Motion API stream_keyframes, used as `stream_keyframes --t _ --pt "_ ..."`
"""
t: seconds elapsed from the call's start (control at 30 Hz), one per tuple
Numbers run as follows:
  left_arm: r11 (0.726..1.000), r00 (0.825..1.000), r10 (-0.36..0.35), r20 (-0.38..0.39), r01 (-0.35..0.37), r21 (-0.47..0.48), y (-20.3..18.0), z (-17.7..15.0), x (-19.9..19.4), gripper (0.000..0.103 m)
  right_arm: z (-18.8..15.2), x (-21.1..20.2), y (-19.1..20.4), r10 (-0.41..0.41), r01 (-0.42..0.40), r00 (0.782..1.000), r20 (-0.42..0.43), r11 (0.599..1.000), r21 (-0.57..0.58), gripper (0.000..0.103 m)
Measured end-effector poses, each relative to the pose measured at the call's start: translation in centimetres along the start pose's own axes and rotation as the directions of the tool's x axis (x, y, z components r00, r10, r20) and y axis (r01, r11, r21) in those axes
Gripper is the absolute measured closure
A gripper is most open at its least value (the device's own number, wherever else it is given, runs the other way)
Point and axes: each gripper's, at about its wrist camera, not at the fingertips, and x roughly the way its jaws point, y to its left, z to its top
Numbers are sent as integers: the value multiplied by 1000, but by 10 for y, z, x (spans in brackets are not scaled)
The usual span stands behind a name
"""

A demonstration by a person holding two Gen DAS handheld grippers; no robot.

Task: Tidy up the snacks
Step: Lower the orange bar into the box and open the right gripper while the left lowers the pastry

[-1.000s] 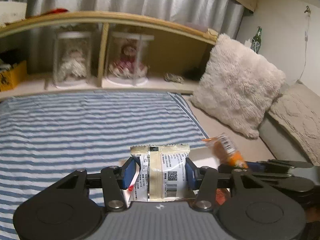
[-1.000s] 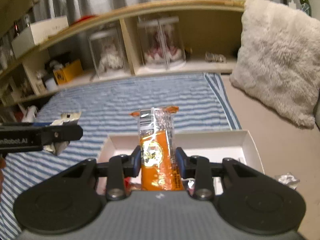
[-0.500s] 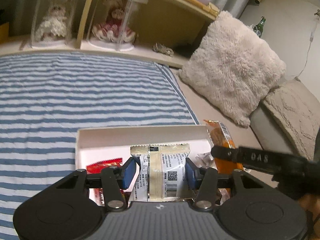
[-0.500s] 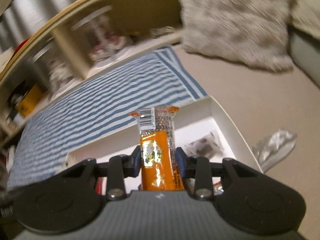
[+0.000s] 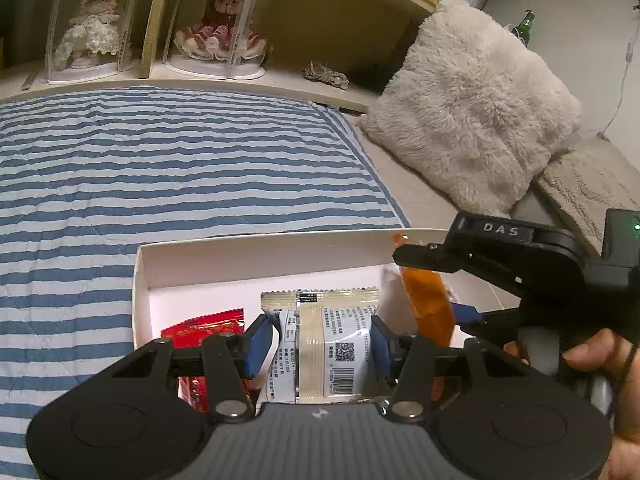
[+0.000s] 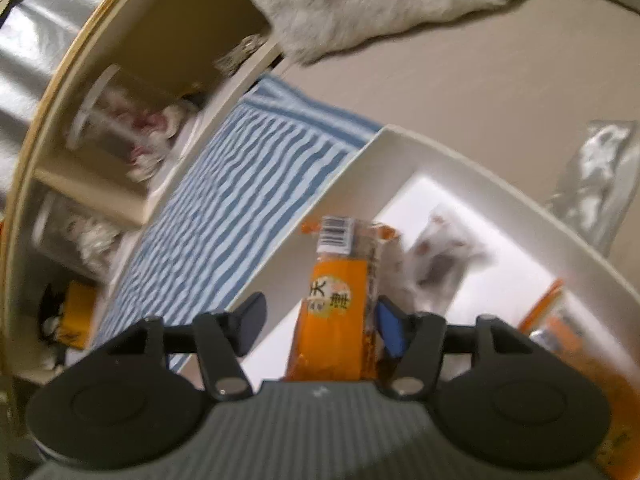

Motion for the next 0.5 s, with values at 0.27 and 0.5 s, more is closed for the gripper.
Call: stream_keyframes --t 0.27,0.5 --pt "1000 1000 13 -14 -13 -2 3 -1 8 50 -3 1 16 142 -148 986 -91 987 -56 37" --pt "998 998 59 -28 -58 35 0 1 11 50 -1 -2 28 126 -131 991 -51 985 -114 37"
